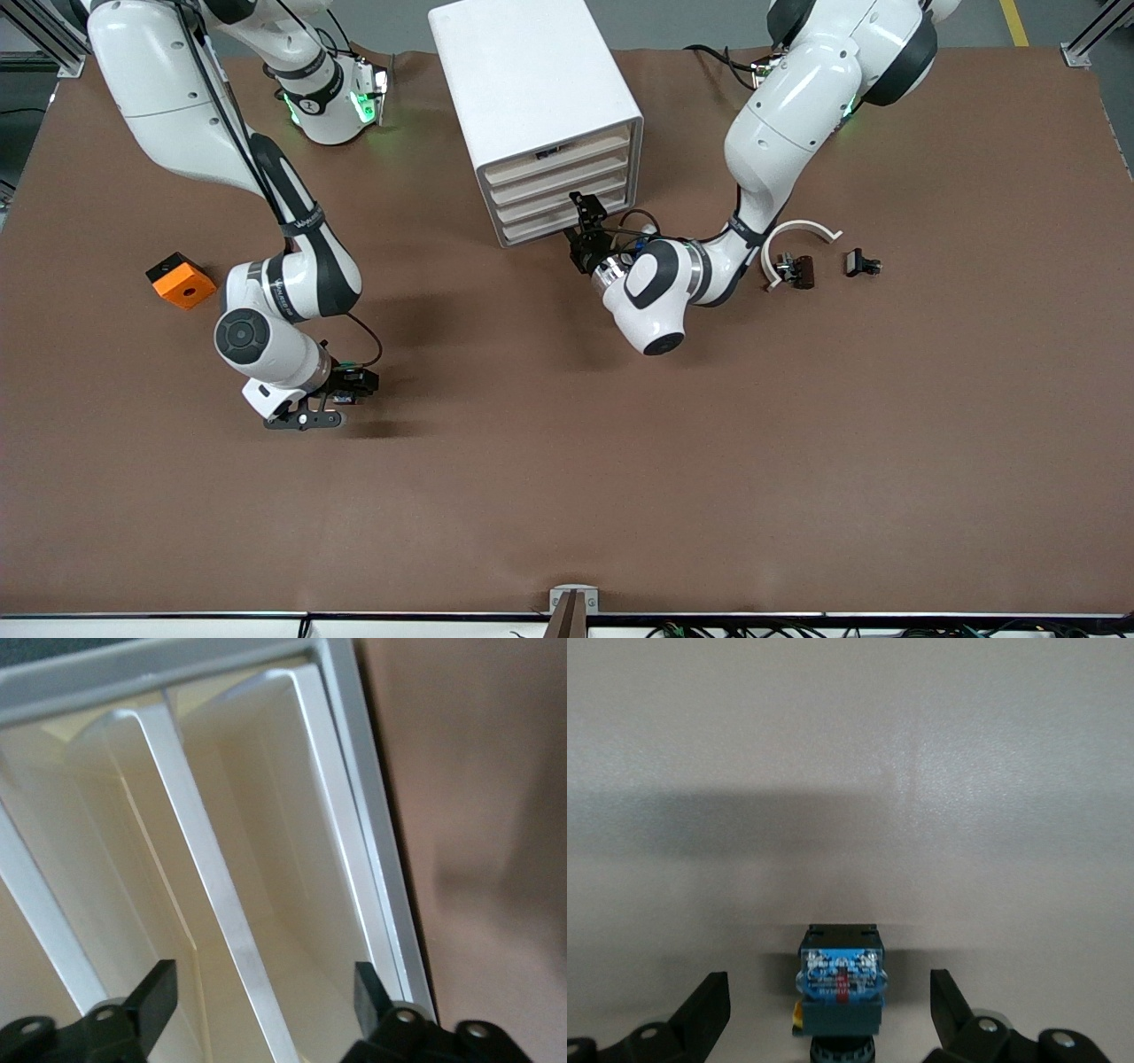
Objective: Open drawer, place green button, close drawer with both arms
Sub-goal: 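Grip the white drawer front with the left gripper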
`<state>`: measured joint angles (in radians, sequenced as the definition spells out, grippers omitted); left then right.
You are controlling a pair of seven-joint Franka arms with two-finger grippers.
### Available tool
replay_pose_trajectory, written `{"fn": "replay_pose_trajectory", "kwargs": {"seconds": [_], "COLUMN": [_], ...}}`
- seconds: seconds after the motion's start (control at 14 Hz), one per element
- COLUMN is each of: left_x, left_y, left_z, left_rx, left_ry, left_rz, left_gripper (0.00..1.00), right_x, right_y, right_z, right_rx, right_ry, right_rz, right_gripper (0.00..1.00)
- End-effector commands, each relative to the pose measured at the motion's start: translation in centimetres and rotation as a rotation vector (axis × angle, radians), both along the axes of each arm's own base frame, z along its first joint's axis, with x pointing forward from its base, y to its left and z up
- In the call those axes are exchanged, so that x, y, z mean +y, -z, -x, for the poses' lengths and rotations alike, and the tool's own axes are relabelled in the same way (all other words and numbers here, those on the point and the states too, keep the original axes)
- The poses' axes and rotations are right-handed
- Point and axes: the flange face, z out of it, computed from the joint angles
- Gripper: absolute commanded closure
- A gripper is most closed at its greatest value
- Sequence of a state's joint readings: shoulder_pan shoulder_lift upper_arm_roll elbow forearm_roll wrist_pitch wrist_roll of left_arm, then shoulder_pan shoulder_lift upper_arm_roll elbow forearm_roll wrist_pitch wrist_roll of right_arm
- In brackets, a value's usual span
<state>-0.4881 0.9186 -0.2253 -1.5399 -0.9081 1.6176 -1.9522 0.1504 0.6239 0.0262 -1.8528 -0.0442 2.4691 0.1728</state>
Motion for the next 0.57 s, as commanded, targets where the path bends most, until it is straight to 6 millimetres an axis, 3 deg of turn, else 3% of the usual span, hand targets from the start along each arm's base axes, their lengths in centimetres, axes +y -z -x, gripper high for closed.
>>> {"fn": "replay_pose_trajectory", "kwargs": {"seconds": [0.0,0.14,0.5], "left_x": [-0.83,-1.13,-0.53], "left_y": [0.47,0.44,0.27], "left_z": [0.38,0.64,0.47], "left_rx": [0.057,0.08,0.144], "left_ry": [-0.02,-0.029,-0.036], "left_rz": [-0.033,-0.085,-0.161], "left_gripper": [0.29,0.4,0.59], "right_x": [0.23,0.23,0.43], "right_y": [0.41,0.41,0.38], "right_z": [0.33,0.34,0.35], "right_rx": [-0.013,-0.013,-0.012], "right_ry": [0.017,0.015,0.012], "right_rz": [-0.007,-0.007,-0.006], "right_gripper": [0.0,0.01,0.61]}}
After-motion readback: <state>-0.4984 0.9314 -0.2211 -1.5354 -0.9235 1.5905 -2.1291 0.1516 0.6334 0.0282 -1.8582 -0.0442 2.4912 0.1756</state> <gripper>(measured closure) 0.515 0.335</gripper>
